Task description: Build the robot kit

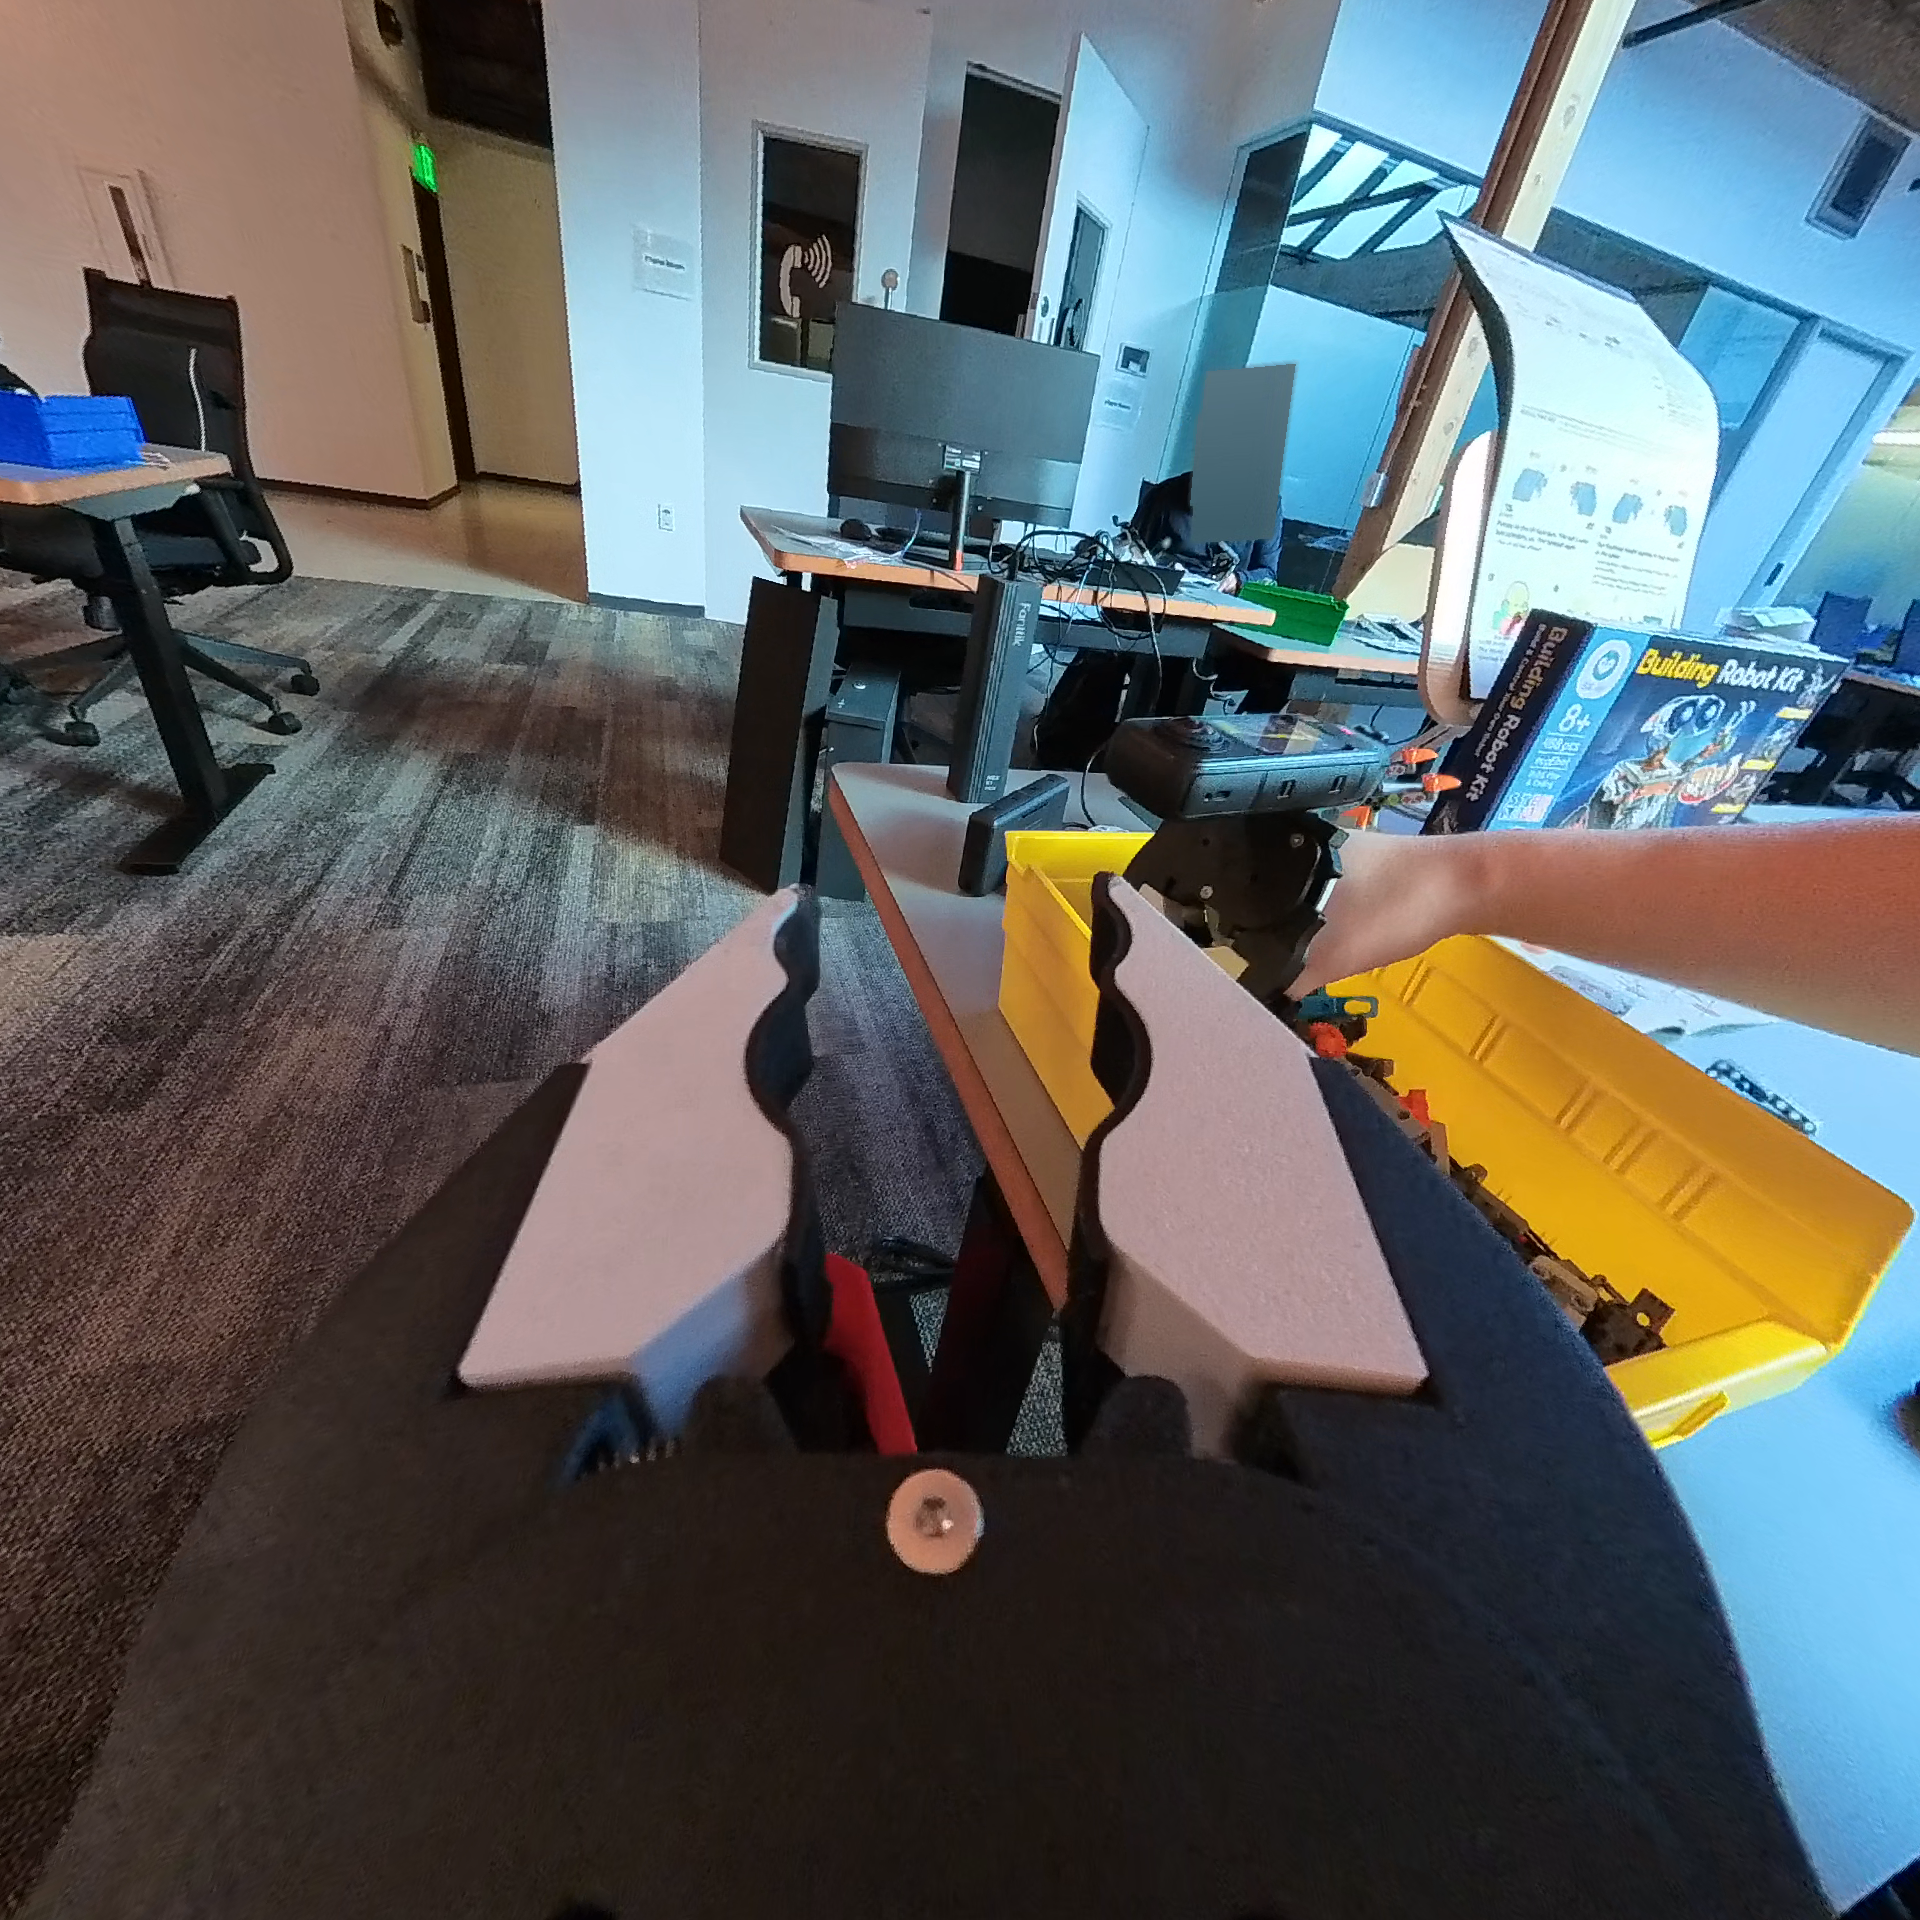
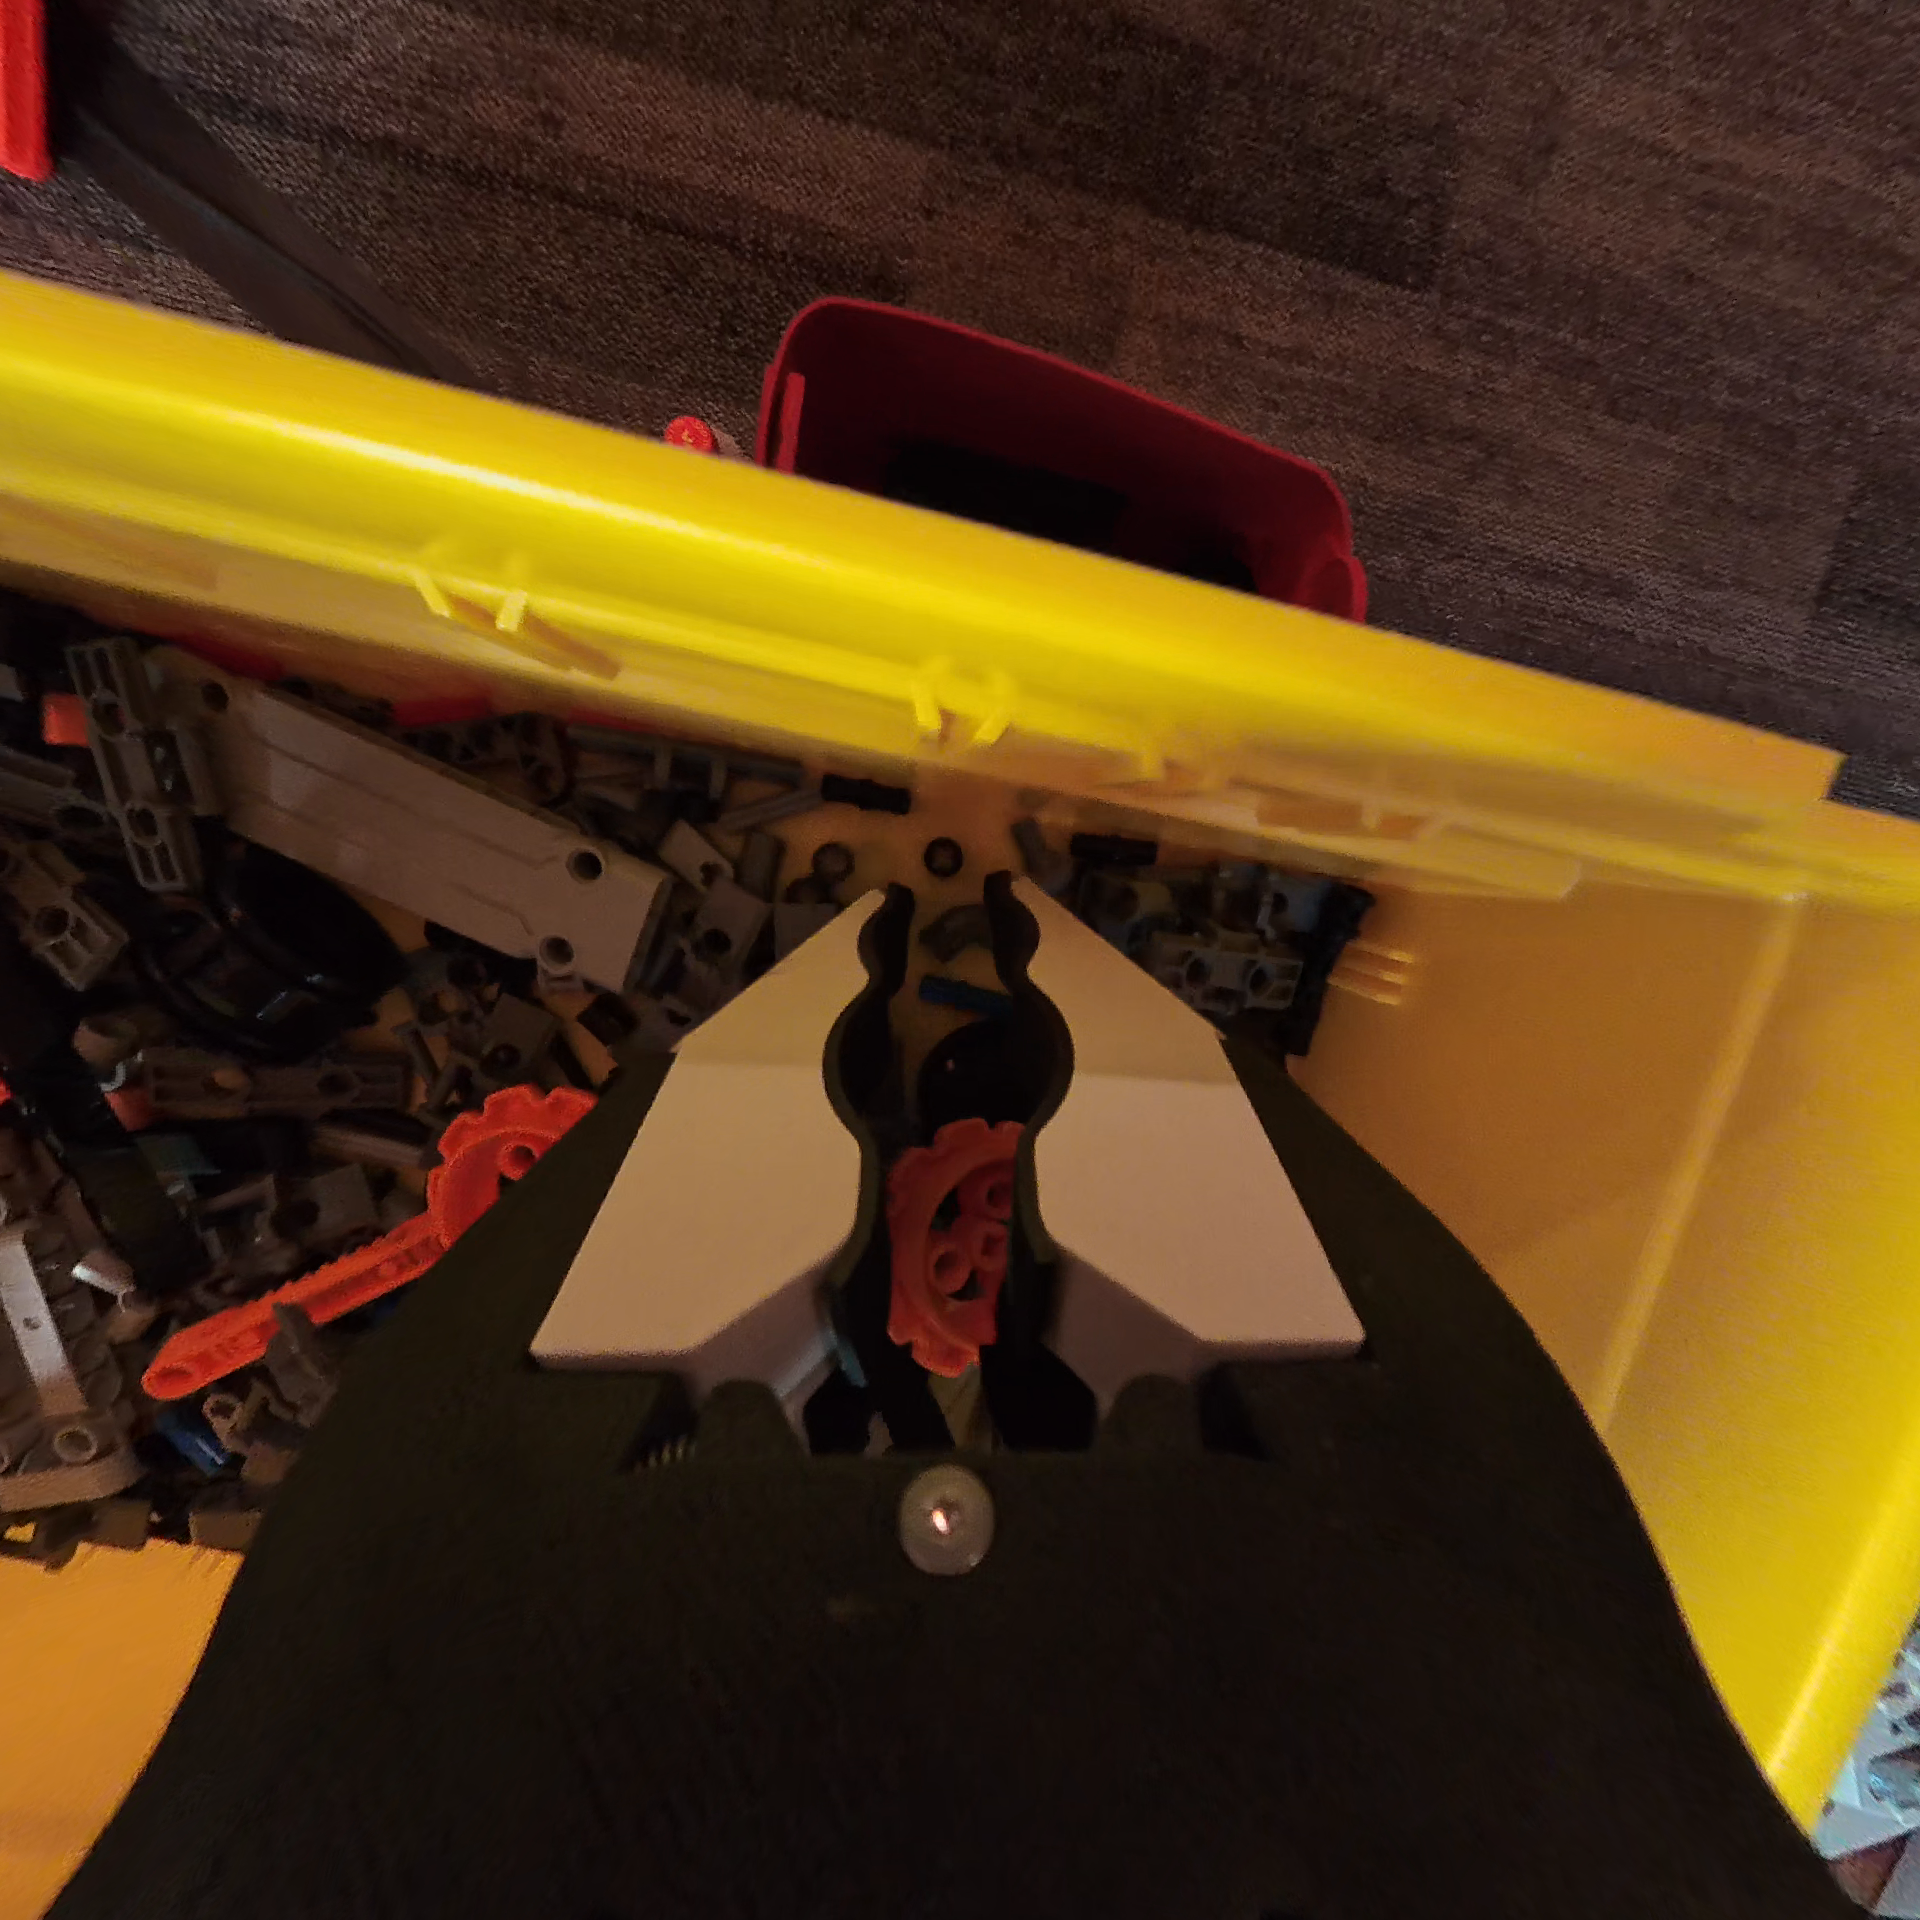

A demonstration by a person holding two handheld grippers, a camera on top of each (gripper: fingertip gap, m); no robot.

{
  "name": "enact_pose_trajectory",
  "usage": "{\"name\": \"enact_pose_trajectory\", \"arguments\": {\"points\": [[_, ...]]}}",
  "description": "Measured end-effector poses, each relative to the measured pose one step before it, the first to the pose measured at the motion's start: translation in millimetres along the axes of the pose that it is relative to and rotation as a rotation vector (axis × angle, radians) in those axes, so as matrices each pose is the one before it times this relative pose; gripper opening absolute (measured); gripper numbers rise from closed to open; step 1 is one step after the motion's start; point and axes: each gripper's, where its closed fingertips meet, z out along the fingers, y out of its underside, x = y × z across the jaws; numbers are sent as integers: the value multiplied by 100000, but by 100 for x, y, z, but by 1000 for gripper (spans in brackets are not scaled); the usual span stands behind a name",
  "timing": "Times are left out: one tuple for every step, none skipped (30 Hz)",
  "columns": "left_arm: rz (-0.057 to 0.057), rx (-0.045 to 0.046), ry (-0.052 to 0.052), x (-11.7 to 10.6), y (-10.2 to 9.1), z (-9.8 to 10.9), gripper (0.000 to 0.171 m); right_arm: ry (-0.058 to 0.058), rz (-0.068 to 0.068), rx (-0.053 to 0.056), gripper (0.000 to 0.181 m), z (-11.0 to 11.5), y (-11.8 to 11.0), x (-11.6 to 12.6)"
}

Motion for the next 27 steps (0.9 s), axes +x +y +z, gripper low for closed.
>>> {"name": "enact_pose_trajectory", "arguments": {"points": [[-133,-61,128,3,26,29,50,-1344,-64,301,15,-2,36,-190],[52,-280,142,19,61,43,50,150,-168,330,15,2,1,5],[105,-414,-6,13,73,45,50,881,-619,536,15,-7,-88,59],[122,-366,-55,-11,74,51,50,386,-1212,1663,14,-13,-269,-55],[75,-309,-58,5,57,39,51,567,-223,552,14,41,-162,54],[-39,-239,-63,-10,44,41,51,274,874,-894,14,101,29,114],[-65,-155,111,27,33,31,51,-561,564,-165,14,111,-60,1],[59,-176,213,48,28,26,50,-711,75,510,13,100,-133,-51],[169,-323,0,29,52,41,50,-99,-28,490,13,70,-142,34],[246,-392,-214,-9,61,22,50,36,-392,57,13,46,-99,28],[313,-388,-212,-5,61,28,50,-373,-525,-310,12,41,-48,-41],[280,-360,-88,-3,64,19,50,-248,-199,-661,11,23,14,-6],[132,-271,9,5,49,14,50,5,-3,-506,10,17,6,27],[-15,-178,11,-1,34,10,50,-177,21,-451,11,4,34,1],[-39,-111,-18,-12,24,9,50,17,239,-396,11,5,35,33],[-68,-38,-70,-17,13,14,50,159,468,-371,12,-10,24,58],[-63,-15,40,3,11,7,50,-186,-192,205,11,10,3,-42],[1,-156,154,17,31,11,50,-457,-154,101,10,8,31,-83],[104,-237,57,17,35,-6,50,96,338,-289,10,-21,71,20],[128,-201,-103,-18,29,-23,50,430,525,-398,12,-23,77,93],[61,-89,-120,-16,13,-15,50,-159,164,81,12,-3,38,-12],[-10,47,-42,-4,-16,-33,50,-1158,113,305,7,18,12,-189],[-68,89,7,7,-22,-30,50,271,-39,230,7,-1,5,12],[-40,140,12,-10,-21,-23,50,184,-31,-211,7,-8,35,-22],[-48,115,-30,-15,-17,-25,50,58,-418,-669,7,-38,90,-43],[-29,66,0,-1,-9,-9,50,1738,-1577,-211,7,-57,65,86],[79,-97,39,-1,24,-7,50,2400,-2364,1142,7,-179,-73,77]]}}
